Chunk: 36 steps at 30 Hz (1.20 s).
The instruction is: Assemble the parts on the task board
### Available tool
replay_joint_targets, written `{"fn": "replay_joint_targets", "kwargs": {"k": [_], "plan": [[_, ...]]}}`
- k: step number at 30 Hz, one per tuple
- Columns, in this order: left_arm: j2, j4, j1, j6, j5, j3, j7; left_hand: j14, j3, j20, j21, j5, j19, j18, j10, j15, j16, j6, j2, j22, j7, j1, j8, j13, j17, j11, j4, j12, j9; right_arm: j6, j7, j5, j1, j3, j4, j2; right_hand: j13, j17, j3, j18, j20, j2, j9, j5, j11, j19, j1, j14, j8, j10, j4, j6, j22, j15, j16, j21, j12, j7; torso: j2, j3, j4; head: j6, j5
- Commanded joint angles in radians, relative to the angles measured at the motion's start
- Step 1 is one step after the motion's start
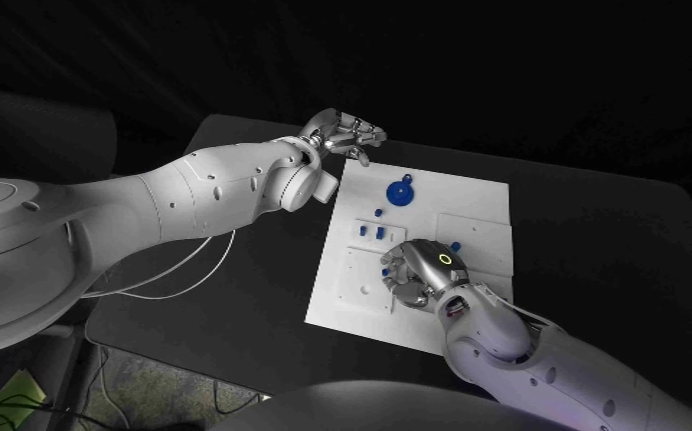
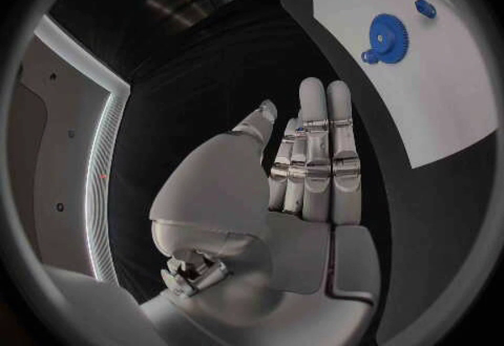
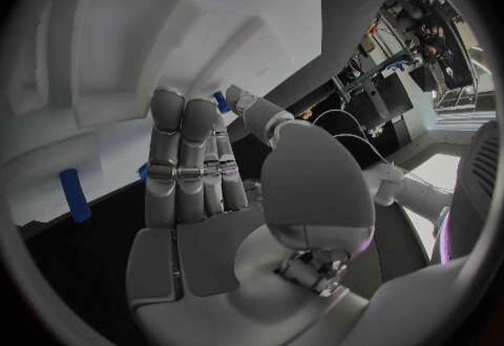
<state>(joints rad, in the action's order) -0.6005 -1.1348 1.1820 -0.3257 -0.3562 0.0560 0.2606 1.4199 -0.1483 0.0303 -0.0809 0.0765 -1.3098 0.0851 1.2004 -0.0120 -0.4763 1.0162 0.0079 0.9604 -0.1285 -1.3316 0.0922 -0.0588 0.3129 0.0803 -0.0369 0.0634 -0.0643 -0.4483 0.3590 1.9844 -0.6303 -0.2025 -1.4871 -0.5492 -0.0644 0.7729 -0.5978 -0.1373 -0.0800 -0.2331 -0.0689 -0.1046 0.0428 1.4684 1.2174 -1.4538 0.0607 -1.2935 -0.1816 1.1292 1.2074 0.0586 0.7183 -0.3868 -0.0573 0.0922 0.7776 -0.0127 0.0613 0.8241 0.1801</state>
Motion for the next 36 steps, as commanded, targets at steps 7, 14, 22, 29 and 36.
{"fn": "replay_joint_targets", "kwargs": {"k": [7, 14, 22, 29, 36], "plan": [[-0.001, 0.005, 0.001, 0.014, -0.002, -0.001, 0.004, -0.004, 0.008, -0.004, -0.004, -0.004, 0.003, -0.006, -0.007, 0.004, -0.005, -0.007, 0.005, 0.001, -0.001, -0.001, -0.001, -0.001, -0.001, 0.001, -0.001, -0.002, 0.001, 0.006, -0.018, -0.06, -0.003, -0.008, -0.057, -0.043, 0.0, -0.003, 0.018, -0.006, 0.008, -0.009, 0.001, -0.009, 0.001, 0.04, -0.002, -0.002, 0.002, 0.004, 0.008, -0.003, -0.008, -0.008, 0.0, 0.002, -0.006, 0.005, -0.001, 0.0001, -0.0007, -0.005, -0.008], [-0.004, 0.018, 0.001, 0.013, 0.013, -0.001, 0.004, -0.004, 0.007, -0.004, -0.004, -0.004, 0.003, -0.006, -0.006, 0.004, -0.005, -0.006, 0.005, 0.001, -0.001, -0.004, 0.0, -0.001, -0.001, 0.0, 0.003, -0.002, 0.001, 0.104, -0.062, -0.179, -0.036, -0.063, -0.122, -0.108, 0.0, -0.006, 0.081, -0.012, 0.017, 0.002, 0.001, -0.031, 0.014, 0.036, 0.003, 0.002, 0.003, 0.045, 0.02, -0.012, -0.025, -0.017, 0.0, 0.023, -0.007, 0.013, -0.003, 0.0011, -0.0039, -0.017, -0.023], [-0.006, 0.028, 0.001, 0.012, 0.029, 0.0, 0.008, -0.007, 0.009, -0.004, -0.003, -0.003, 0.005, -0.007, -0.006, 0.005, -0.004, -0.004, 0.005, 0.002, -0.001, -0.003, 0.001, -0.001, -0.001, 0.0, 0.003, -0.002, 0.001, 0.227, -0.112, -0.319, -0.1, -0.146, -0.158, -0.181, 0.002, -0.007, 0.127, -0.01, 0.021, 0.021, 0.001, -0.063, 0.022, 0.036, 0.0, 0.002, 0.002, 0.086, 0.015, -0.024, -0.017, -0.022, 0.004, 0.011, -0.005, 0.008, -0.009, 0.0017, -0.012, -0.03, -0.037], [-0.002, 0.037, -0.001, 0.014, 0.035, 0.0, 0.008, -0.009, 0.009, -0.005, -0.002, -0.003, 0.007, -0.007, -0.006, 0.005, -0.003, -0.004, 0.005, 0.001, -0.001, -0.003, 0.001, -0.001, -0.002, 0.0, 0.004, -0.002, 0.001, 0.338, -0.114, -0.33, -0.143, -0.165, -0.111, -0.221, 0.003, -0.014, 0.288, -0.051, 0.048, 0.03, 0.004, -0.033, 0.061, 0.036, 0.057, 0.009, 0.003, 0.246, 0.037, -0.11, -0.053, -0.048, 0.013, 0.075, -0.011, -0.007, -0.015, 0.0004, -0.0155, -0.037, -0.045], [-0.001, 0.041, -0.004, 0.016, 0.037, 0.0, 0.008, -0.009, 0.009, -0.005, -0.002, -0.003, 0.007, -0.007, -0.006, 0.005, -0.003, -0.004, 0.005, 0.001, -0.001, -0.003, 0.001, -0.001, -0.002, 0.0, 0.004, -0.002, 0.001, 0.401, -0.09, -0.251, -0.148, -0.167, -0.093, -0.229, 0.005, -0.025, 0.301, -0.069, 0.061, -0.021, 0.004, 0.012, 0.078, 0.038, 0.116, 0.012, 0.002, 0.313, 0.153, -0.165, -0.086, -0.059, 0.026, 0.072, -0.012, -0.031, -0.015, 0.002, -0.0156, -0.045, -0.054]]}}
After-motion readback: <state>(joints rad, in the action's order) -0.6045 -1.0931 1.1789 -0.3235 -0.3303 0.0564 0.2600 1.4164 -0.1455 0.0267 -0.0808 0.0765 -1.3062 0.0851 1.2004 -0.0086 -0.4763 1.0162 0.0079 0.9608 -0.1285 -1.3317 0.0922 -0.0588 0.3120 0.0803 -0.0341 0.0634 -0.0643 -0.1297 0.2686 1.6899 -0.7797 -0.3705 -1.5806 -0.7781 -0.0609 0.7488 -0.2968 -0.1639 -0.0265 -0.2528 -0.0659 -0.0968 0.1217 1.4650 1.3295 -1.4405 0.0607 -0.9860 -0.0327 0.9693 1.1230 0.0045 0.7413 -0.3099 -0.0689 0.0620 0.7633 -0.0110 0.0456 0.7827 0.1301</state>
